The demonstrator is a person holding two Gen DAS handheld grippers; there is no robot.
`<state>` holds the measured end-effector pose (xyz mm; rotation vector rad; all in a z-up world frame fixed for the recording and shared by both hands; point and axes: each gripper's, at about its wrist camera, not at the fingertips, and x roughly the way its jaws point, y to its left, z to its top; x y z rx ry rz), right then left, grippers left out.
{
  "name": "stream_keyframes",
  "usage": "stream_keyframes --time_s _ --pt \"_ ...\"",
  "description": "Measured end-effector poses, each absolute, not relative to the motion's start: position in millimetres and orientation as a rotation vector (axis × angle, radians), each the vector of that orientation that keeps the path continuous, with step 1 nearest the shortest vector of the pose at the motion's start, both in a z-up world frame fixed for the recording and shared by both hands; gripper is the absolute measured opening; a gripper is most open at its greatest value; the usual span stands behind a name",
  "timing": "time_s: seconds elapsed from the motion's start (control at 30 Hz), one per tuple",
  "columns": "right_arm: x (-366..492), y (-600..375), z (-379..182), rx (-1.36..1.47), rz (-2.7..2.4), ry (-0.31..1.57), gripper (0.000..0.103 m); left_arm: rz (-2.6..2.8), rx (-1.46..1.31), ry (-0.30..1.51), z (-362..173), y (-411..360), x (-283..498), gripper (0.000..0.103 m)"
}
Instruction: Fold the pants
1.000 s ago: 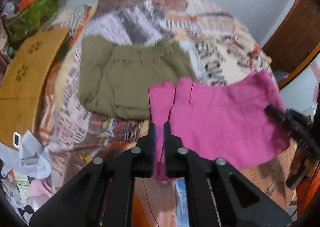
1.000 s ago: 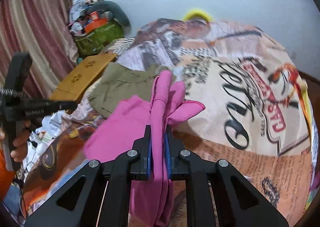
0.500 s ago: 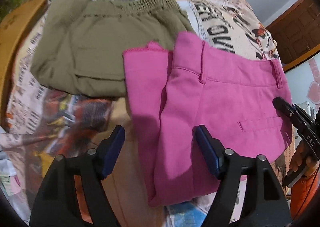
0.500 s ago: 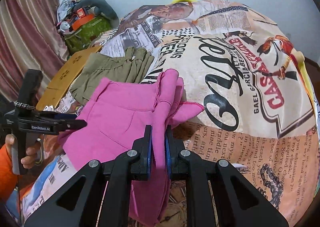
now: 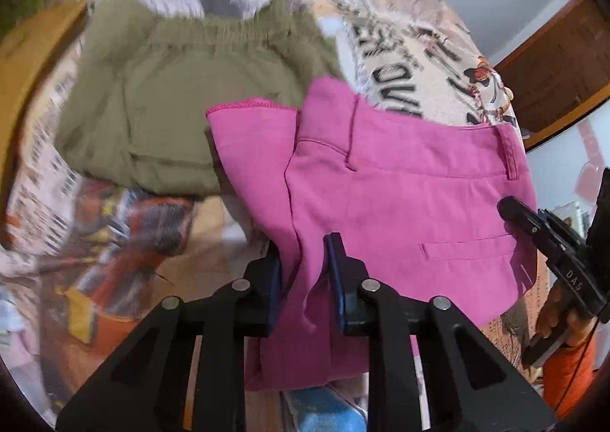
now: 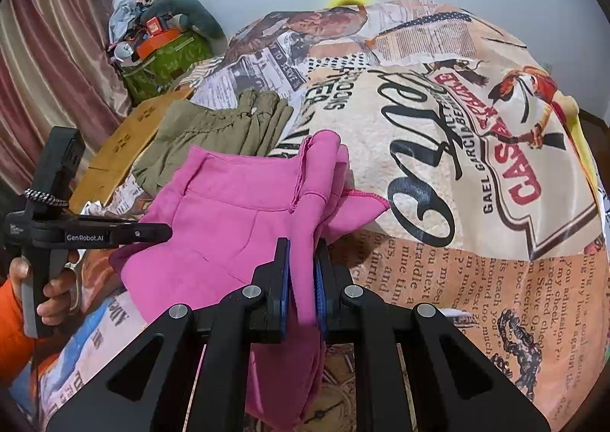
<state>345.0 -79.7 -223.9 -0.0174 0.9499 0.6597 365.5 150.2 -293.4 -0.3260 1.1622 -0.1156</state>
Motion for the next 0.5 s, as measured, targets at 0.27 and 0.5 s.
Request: stream_keyframes --time_s 0.27,0.5 --pt "356 -49 -191 -0.027 0.704 0.865 0.01 -0.05 -0.206 1.019 -231 167 360 0.021" --pt "381 8 -179 -0.049 0.742 0.809 0.01 0.063 -0.165 0.958 -211 219 379 0.021"
